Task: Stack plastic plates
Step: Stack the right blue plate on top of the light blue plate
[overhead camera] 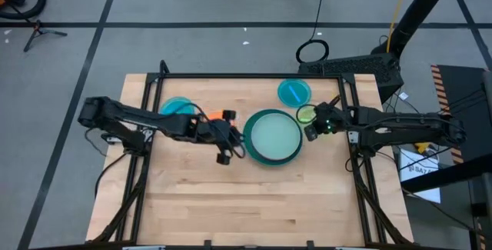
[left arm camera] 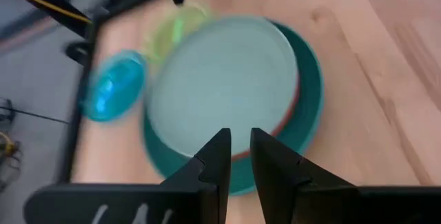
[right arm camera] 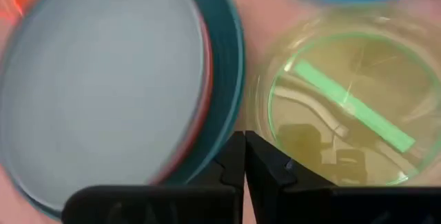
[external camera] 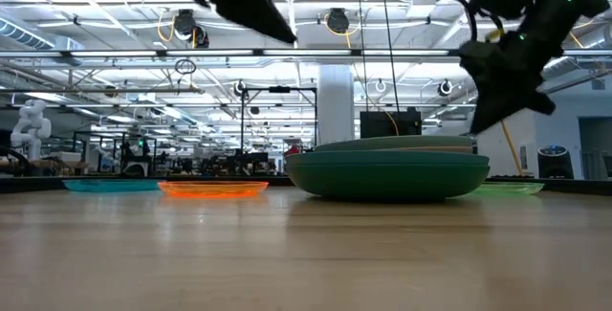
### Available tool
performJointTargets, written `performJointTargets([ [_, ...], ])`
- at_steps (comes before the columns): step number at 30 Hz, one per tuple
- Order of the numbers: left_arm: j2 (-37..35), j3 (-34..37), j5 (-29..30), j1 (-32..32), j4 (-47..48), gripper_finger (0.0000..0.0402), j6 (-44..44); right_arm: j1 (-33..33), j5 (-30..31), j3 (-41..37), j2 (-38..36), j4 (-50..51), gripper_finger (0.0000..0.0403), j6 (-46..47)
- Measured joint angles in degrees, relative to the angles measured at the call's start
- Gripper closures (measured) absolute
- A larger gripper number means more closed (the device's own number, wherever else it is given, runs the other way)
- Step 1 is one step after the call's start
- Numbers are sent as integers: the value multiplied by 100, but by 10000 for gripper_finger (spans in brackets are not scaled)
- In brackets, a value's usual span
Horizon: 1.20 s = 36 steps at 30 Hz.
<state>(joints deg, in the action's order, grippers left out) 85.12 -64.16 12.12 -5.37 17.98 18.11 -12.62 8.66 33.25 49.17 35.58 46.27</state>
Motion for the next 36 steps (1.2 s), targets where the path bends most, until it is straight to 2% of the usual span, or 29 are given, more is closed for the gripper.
performJointTargets([
  [6, -769, 15, 5, 222, 572, 337, 188, -86, 784, 937, 173, 126, 397, -83],
  [16, -1458, 1111, 4, 509, 258, 337, 288, -768, 810, 2534, 1615, 466, 401, -1207],
  [22, -2445, 1394, 2, 566, 173, 337, 218, -1281, 800, 3349, 2437, 1313, 402, -1544],
  [28, -3654, 1814, 0, 593, -282, 337, 262, -1929, 772, 3552, 2893, 1712, 402, -1871],
  [32, -4218, 1897, 0, 642, -101, 337, -17, -2479, 767, 3552, 3212, 1967, 402, -1950],
  [36, -4484, 1899, 2, 657, 244, 337, -366, -2957, 761, 3550, 3604, 1913, 402, -2168],
])
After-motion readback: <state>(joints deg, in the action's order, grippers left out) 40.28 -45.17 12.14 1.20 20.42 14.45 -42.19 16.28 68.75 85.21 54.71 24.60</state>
